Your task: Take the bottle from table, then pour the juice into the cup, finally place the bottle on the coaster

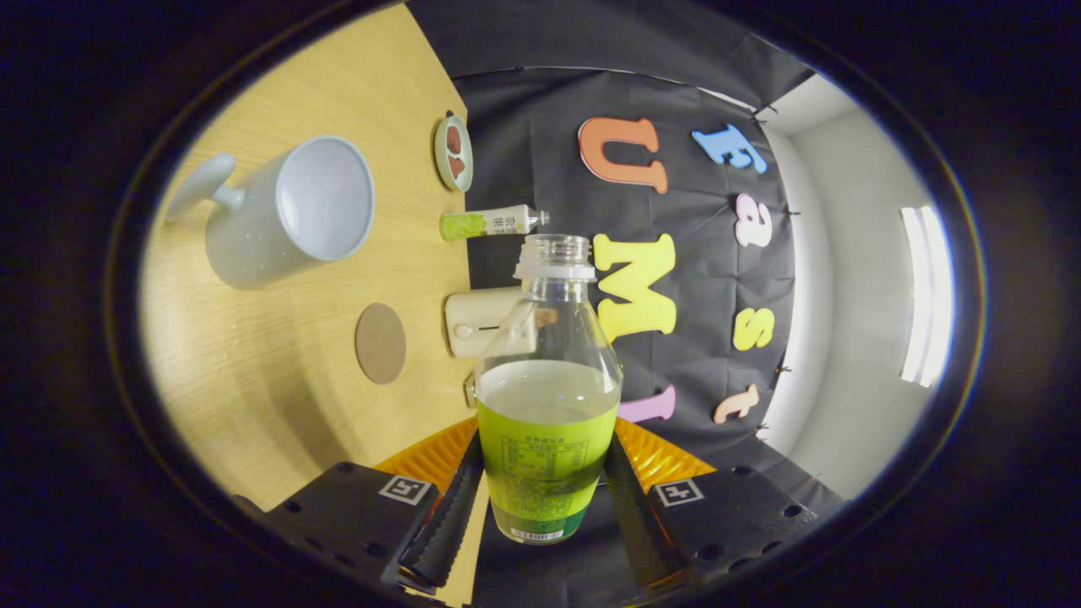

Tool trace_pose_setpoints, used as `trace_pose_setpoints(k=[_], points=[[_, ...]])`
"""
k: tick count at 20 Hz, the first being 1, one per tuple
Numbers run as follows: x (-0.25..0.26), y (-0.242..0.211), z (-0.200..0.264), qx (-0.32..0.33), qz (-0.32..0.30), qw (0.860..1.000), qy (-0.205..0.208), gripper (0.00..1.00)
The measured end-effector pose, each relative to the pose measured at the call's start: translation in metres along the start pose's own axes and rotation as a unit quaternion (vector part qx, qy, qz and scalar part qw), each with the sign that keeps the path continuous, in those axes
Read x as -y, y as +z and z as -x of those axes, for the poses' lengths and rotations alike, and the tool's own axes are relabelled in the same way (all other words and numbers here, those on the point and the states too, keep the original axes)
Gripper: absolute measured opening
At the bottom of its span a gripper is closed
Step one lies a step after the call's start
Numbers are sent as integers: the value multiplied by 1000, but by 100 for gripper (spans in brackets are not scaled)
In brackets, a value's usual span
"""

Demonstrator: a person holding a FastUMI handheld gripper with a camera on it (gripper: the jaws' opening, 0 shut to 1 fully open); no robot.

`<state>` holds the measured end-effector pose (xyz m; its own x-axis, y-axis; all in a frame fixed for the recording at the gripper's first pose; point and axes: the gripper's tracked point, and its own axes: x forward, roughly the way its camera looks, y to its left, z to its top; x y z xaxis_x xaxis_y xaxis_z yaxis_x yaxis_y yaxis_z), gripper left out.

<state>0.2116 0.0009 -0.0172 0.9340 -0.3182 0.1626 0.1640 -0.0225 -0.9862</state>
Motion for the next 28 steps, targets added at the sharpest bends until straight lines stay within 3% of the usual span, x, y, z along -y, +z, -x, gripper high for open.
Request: trace_pose_setpoints(k=[13,28], points=[[19,27,0,46,128,990,-44,81],[25,30,4,44,174,982,-63,81]])
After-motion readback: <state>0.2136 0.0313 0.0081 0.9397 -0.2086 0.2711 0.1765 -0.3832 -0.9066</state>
